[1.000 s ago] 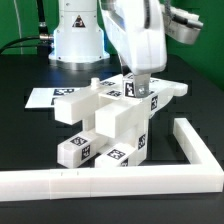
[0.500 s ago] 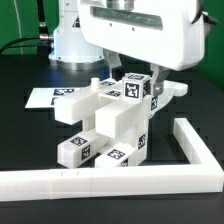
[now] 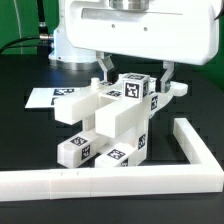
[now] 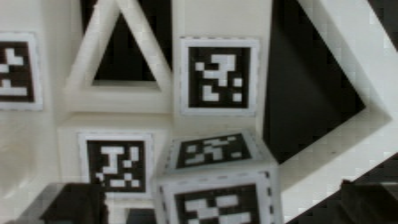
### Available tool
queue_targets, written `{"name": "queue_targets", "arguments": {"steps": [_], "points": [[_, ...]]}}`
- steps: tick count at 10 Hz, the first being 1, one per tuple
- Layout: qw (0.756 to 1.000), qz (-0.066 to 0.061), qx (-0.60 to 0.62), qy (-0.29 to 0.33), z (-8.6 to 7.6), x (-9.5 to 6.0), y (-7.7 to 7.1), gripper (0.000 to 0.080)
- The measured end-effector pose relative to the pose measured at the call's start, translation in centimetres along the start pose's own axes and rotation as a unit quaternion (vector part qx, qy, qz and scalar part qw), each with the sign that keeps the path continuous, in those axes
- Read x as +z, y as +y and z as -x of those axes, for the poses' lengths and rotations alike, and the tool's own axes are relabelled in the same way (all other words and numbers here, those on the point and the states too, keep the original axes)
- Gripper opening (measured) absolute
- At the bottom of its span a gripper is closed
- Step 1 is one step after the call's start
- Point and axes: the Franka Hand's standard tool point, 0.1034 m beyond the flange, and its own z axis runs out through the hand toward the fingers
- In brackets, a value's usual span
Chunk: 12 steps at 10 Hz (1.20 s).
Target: Assemble chair
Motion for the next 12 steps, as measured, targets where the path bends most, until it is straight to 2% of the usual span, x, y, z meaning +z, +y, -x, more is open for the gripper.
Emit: {"name": "queue_targets", "arguments": {"steps": [1, 3, 6, 9, 12], "points": [[1.0, 0.0, -0.002, 0.0, -0.02, 0.0, 0.02, 0.0637], [1.0, 0.0, -0.001, 0.0, -0.02, 0.0, 0.03, 0.0283], [1.0, -0.001, 0.017, 0.0, -0.04, 0.0, 0.02, 0.0285], [0.988, -0.012, 0.151, 0.003, -0.24, -0.02, -0.13, 0.0286], [0.968, -0.014, 0.252, 0.001, -0.21, -0.02, -0.2, 0.0287]]}}
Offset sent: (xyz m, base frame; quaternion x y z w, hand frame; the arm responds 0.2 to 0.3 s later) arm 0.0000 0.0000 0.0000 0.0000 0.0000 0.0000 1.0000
